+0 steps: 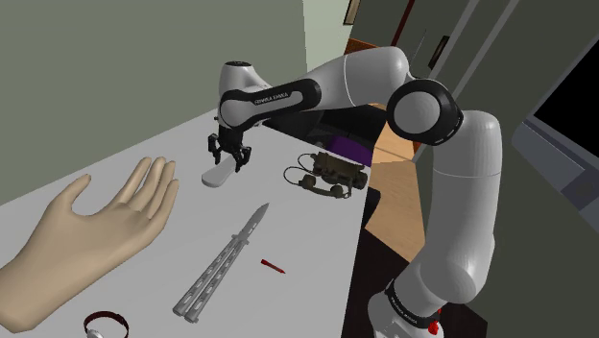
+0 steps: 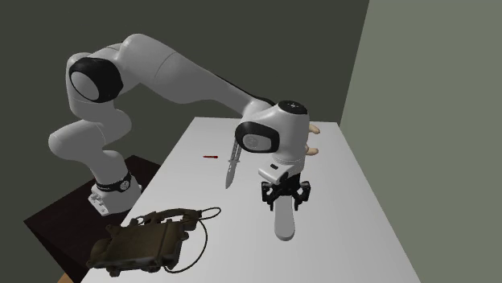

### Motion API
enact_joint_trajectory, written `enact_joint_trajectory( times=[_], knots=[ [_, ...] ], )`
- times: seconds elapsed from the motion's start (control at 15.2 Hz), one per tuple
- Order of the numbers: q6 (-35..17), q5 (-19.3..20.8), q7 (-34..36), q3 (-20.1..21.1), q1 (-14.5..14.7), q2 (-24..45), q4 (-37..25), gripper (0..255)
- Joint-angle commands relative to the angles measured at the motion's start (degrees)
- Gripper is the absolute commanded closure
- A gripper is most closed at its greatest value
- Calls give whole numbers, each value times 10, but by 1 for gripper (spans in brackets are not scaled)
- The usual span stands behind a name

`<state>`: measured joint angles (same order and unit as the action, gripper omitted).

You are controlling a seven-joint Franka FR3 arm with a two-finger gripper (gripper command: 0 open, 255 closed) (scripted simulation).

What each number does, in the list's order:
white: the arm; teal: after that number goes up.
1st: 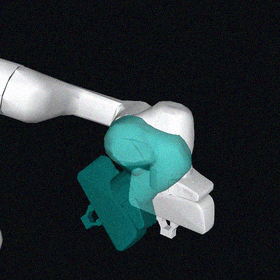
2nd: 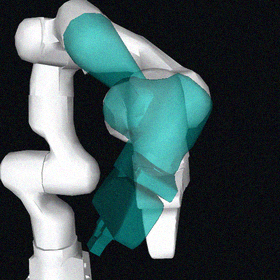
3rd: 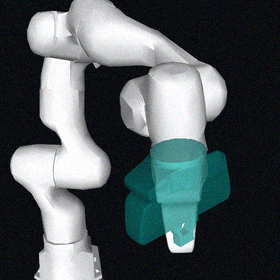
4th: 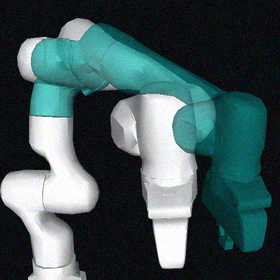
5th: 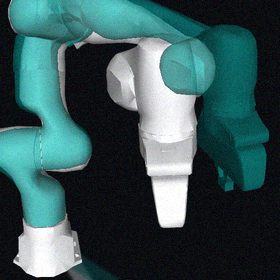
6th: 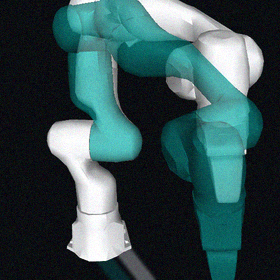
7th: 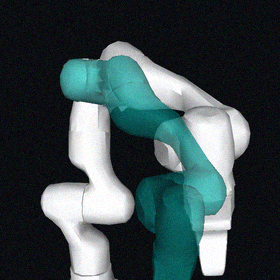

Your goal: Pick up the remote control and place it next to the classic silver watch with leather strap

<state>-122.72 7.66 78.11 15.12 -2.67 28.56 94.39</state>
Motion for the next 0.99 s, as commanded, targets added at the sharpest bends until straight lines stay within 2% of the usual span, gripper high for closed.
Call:
enact_joint_trajectory(
  times=[0.0,0.92],
  knots=[
    [0,0,0,0,0,0,0,255],
    [83,-12,-7,7,-2,-37,-47,255]
  ],
)
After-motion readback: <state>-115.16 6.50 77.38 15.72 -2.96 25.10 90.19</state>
